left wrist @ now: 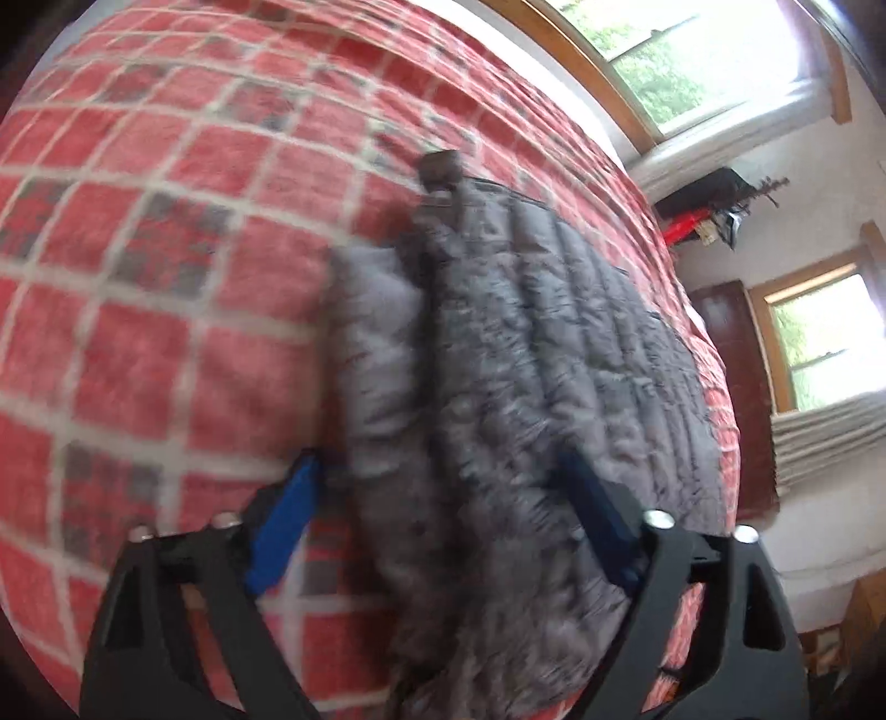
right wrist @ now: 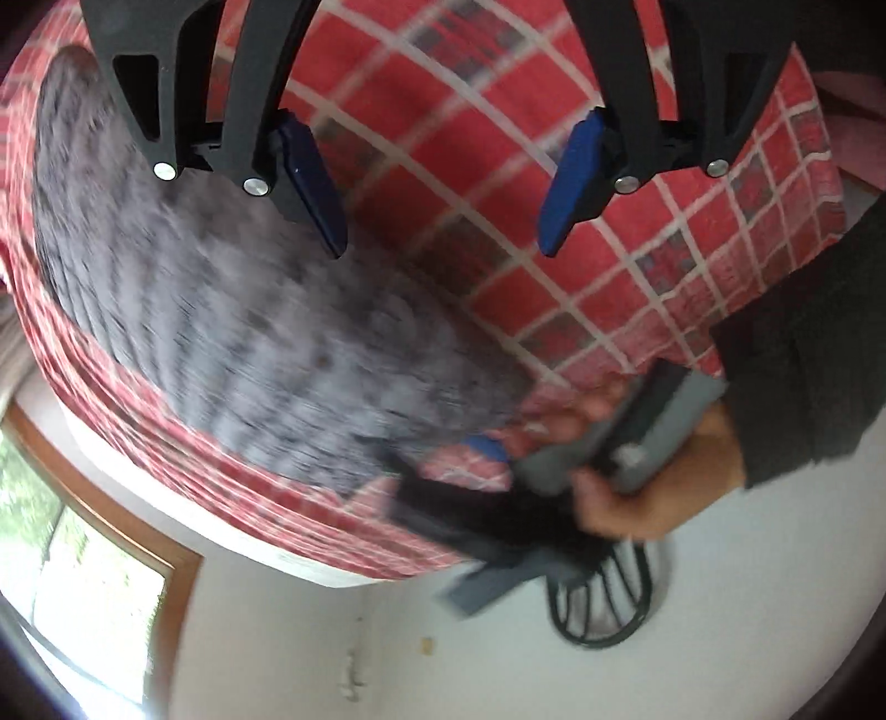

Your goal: Fold large clothes

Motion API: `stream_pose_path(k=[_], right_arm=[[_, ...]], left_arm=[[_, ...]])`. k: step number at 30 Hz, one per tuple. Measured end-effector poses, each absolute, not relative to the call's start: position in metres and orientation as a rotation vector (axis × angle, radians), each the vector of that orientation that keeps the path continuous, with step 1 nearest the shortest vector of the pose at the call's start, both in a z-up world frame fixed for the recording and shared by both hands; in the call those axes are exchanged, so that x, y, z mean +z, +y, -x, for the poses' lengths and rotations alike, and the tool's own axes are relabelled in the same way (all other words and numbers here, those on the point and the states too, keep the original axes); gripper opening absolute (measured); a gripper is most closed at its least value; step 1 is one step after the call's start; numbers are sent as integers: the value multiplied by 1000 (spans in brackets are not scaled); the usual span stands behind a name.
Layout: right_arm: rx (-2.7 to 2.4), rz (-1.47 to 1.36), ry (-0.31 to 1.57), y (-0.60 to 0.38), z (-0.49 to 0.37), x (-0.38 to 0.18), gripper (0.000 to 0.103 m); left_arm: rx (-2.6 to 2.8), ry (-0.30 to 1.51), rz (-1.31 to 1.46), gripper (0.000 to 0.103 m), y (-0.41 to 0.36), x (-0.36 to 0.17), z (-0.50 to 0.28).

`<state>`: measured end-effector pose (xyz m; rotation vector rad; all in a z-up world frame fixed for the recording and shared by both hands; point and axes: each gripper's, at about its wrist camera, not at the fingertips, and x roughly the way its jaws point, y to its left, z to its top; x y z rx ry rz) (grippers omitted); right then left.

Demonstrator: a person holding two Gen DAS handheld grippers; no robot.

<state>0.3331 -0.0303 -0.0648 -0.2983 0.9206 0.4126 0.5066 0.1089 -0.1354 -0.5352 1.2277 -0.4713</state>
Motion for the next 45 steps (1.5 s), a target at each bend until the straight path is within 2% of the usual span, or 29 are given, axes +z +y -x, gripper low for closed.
stream_pose_path(k=[4,6,8,11,18,29,41,45], right_arm=[[432,335,920,-9,-340,-74,71],[437,335,922,-6,-343,-78,71],[434,332,922,-6,-346,-79,71],[434,322,928,-7,-351,-80,71],[422,307,909,-15,-350,-72,71],[394,232,864,-30,-346,-58,71],[394,159,850,-45,-340,-55,74],[380,163,838,-47,-339,-61,80]], left_arm=[[-488,1256,496,58,95,-135,-520],[-494,1261,492,46,93,-134,-523],[-497,1258,470,31,89,-130,-525],[-492,1257,454,22,86,-120,-527],[-466,1241,414,18,80,-98,-525],[-452,1230,426,18,84,-102,-512],[-436,1221,434,18,82,-94,-509],[-433,1218,425,18,81,-90,-507]])
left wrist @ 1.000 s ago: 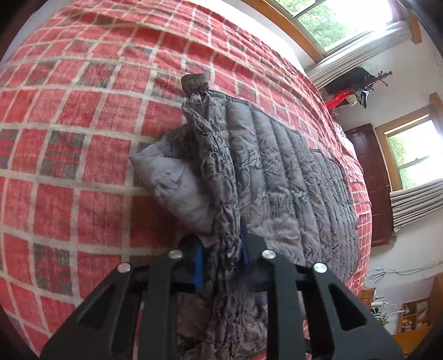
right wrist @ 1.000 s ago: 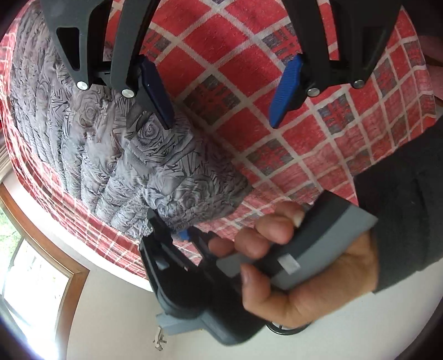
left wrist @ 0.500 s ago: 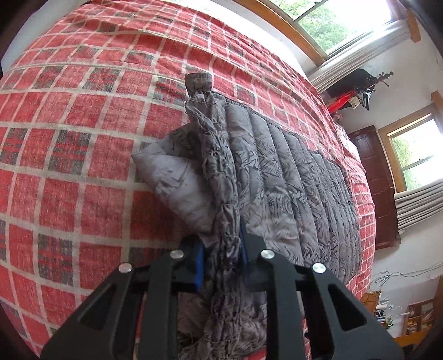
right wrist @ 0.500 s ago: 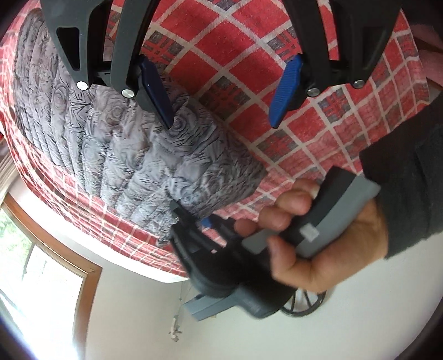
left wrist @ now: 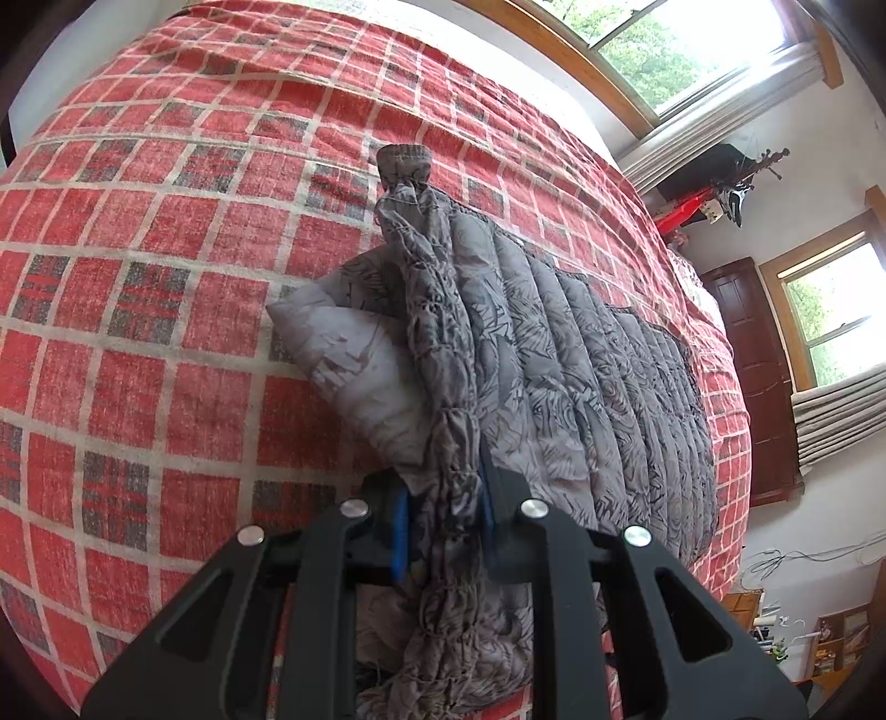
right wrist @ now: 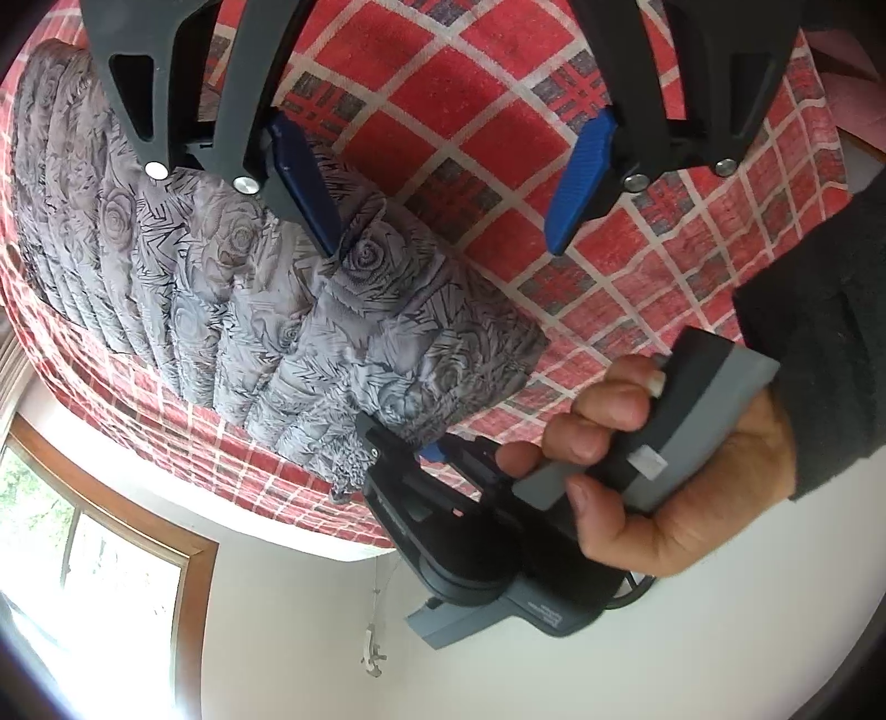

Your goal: Fold large clothes

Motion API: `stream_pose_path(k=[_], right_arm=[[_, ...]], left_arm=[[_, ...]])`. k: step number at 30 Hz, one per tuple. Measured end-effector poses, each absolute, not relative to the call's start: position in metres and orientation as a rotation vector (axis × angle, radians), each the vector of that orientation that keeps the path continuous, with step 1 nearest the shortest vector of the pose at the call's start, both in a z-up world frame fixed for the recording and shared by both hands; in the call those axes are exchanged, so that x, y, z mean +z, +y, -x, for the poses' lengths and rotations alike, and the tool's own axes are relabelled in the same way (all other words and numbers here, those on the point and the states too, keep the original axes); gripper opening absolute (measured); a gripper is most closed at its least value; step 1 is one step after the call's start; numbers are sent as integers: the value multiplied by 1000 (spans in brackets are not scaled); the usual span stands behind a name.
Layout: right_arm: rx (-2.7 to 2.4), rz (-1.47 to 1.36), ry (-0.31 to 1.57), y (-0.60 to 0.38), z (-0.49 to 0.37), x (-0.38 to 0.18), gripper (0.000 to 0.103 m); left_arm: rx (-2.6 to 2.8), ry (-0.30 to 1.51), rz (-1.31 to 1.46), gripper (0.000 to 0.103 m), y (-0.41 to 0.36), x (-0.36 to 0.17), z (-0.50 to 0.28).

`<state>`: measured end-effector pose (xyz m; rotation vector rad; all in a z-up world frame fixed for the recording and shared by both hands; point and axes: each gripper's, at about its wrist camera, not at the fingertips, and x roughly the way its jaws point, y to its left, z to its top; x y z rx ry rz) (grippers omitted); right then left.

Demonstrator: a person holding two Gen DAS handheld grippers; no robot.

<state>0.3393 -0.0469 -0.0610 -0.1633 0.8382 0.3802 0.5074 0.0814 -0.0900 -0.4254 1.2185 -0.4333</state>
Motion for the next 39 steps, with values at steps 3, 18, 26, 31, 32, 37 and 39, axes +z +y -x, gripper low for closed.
stream_pose_path(k=[3,18,26,31,32,37,39], right_arm=[[379,143,837,-51,-340,-64,80],[367,125,840,-62,-338,-65,84],[349,127,835,-67,-335,-61,85],[338,130,830,-67,-335,-61,90],[340,129,831,-67,-336,-61,90],[346,110,826,-65,-338,-62,90],[358,95,809,-64,-338,-63,92]], left_arm=[[-430,1217,421,18,81,-87,-507],[-412,1215,401,17,77,-84,-504],[-403,1216,407,18,76,-86,-507],[-411,1204,432,18,79,-87,-504],[-409,1204,430,18,79,-87,-504],[-433,1180,452,18,82,-80,-498],[-449,1150,474,18,83,-77,-495]])
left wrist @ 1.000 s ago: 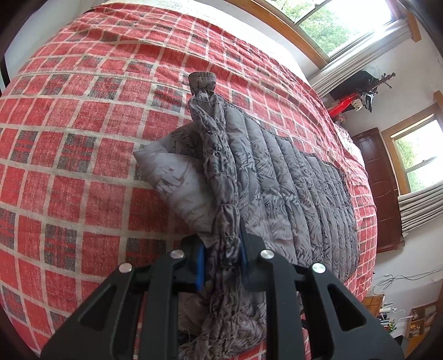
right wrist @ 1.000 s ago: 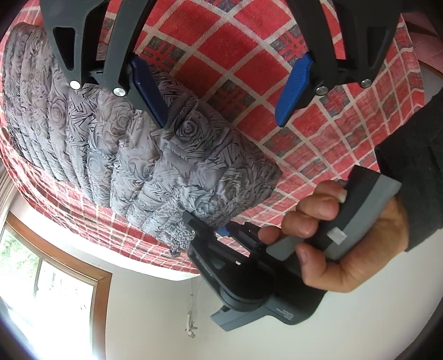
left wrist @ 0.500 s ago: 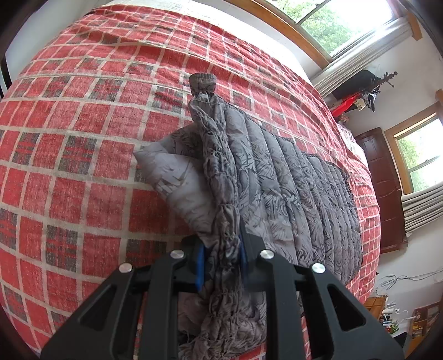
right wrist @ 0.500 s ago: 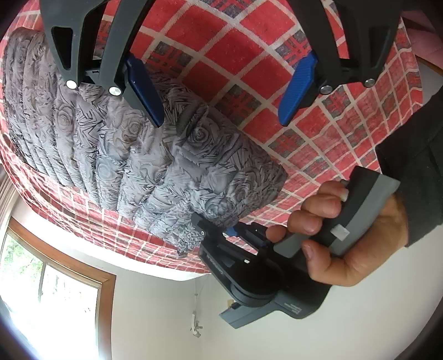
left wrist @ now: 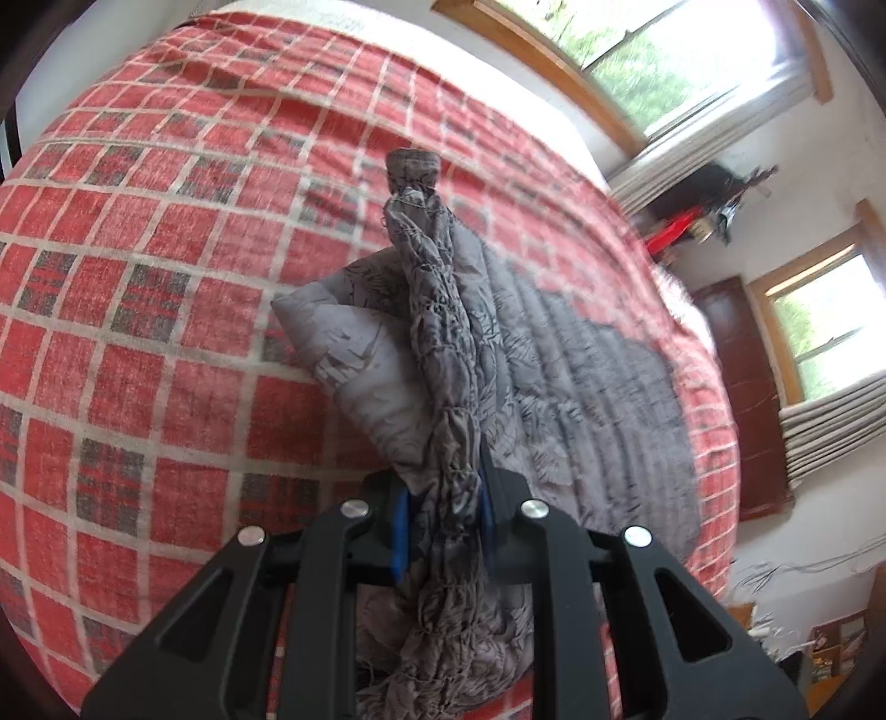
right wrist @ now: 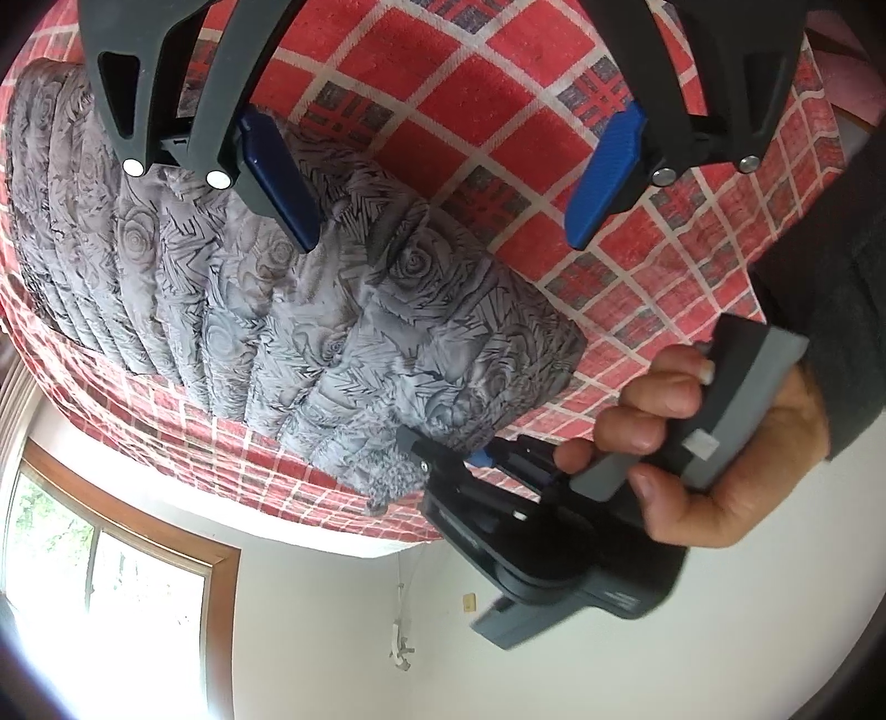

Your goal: Fold large clothes

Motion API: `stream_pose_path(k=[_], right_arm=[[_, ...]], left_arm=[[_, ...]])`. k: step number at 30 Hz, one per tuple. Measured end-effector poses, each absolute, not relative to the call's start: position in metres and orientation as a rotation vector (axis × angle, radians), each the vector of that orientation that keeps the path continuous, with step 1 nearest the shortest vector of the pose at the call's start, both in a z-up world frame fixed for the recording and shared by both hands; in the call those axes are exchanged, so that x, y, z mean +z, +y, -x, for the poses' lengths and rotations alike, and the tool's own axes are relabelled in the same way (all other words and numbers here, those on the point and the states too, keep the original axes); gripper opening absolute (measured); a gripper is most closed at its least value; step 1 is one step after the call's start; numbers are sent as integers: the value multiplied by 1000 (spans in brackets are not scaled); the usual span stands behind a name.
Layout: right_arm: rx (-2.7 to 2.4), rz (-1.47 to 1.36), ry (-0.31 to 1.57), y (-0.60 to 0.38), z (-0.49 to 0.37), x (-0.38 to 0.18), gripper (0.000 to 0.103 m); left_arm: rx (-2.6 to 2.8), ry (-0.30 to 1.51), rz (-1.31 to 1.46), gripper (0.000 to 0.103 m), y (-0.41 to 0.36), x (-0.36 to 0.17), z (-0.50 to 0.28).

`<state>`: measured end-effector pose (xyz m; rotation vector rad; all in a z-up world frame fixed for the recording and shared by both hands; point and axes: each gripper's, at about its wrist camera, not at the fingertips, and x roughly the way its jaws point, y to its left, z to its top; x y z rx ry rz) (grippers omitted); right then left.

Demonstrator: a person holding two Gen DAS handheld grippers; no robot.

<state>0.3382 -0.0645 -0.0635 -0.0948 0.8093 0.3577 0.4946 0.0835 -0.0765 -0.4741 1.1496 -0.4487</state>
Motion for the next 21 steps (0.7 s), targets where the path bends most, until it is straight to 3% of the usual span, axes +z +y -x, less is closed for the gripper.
stream_pose_path(k=[21], right_arm=[[369,97,779,-61,-344,-84,95]], left_arm=[[-470,1131,529,18,81,-64,-493]])
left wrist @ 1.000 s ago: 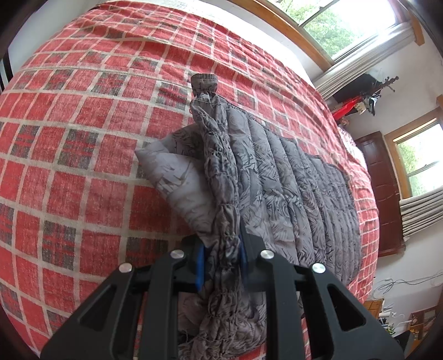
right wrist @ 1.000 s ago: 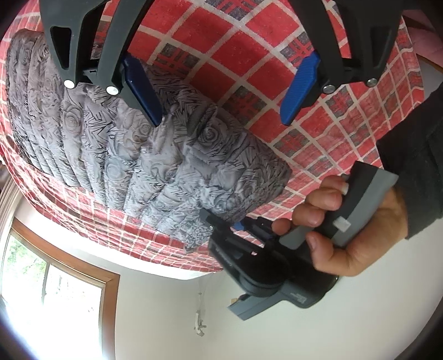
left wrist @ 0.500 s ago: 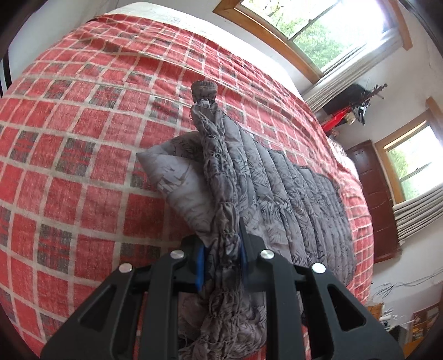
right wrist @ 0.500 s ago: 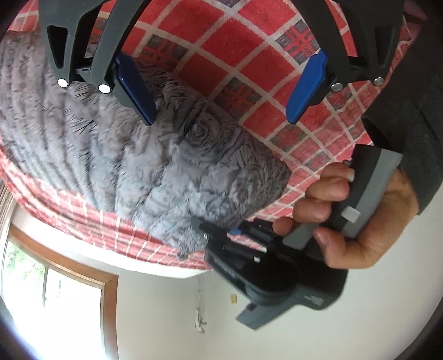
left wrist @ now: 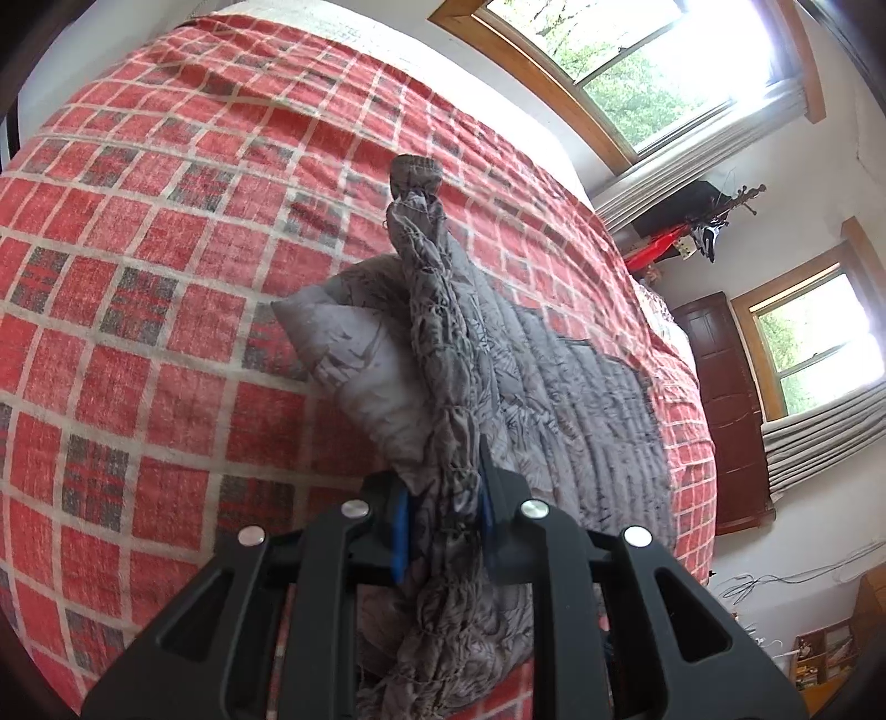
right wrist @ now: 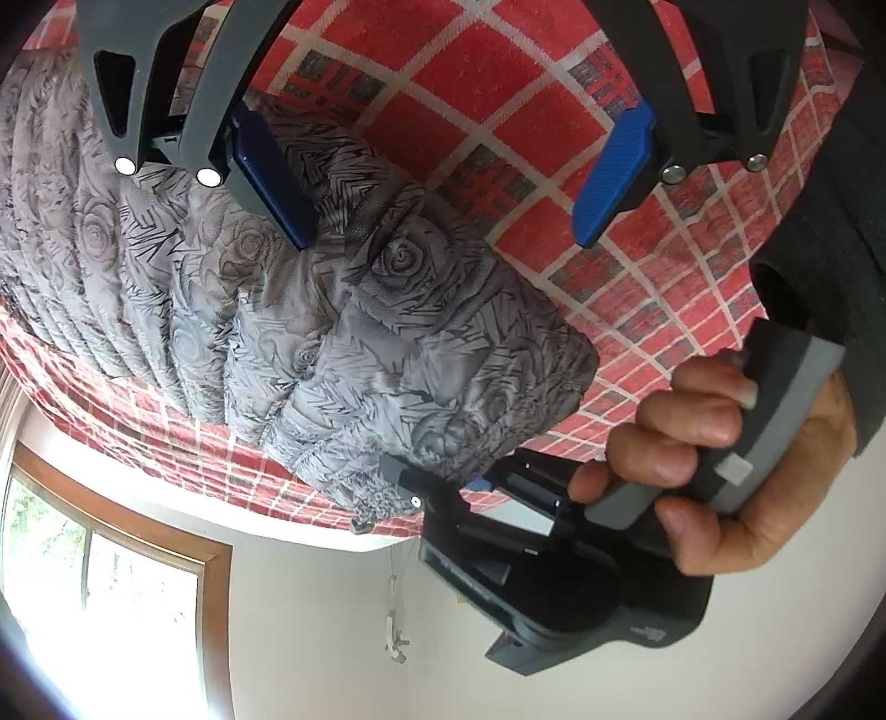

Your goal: Fold large clothes

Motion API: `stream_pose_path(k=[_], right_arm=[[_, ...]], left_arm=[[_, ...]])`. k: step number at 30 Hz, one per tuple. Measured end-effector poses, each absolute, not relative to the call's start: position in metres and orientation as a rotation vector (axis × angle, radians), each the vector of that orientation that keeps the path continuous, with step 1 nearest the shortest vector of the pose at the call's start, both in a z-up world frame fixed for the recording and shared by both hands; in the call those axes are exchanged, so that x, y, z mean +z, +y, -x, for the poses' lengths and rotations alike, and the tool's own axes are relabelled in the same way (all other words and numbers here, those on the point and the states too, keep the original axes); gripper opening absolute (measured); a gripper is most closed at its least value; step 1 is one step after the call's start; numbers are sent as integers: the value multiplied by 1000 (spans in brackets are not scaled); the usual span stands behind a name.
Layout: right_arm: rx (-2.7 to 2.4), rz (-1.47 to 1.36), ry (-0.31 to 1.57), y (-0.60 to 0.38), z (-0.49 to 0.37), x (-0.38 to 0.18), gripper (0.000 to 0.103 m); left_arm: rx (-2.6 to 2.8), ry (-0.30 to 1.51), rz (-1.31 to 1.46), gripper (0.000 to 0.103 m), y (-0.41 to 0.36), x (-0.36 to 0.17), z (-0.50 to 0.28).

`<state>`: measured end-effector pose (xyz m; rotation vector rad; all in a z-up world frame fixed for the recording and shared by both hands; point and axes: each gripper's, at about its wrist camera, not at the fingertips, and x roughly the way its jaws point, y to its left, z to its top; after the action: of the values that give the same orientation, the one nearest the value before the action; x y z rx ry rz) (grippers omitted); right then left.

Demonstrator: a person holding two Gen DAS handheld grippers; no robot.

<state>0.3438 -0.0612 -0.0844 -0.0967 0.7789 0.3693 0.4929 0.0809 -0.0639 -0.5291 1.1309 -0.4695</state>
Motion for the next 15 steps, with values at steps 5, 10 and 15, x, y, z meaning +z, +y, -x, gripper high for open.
stream_pose_path(k=[5,10,15], right_arm=[[365,141,744,-55,-332,-74,95],[315,169,684,-60,-322,-57,98],[195,251,601,-63,-320,-42,99]], left_arm=[[-478,1120,513,17,65,-38,-485],[-501,1120,487,17,47,-14,-480],[-510,1122,449,17,23,6,-477]])
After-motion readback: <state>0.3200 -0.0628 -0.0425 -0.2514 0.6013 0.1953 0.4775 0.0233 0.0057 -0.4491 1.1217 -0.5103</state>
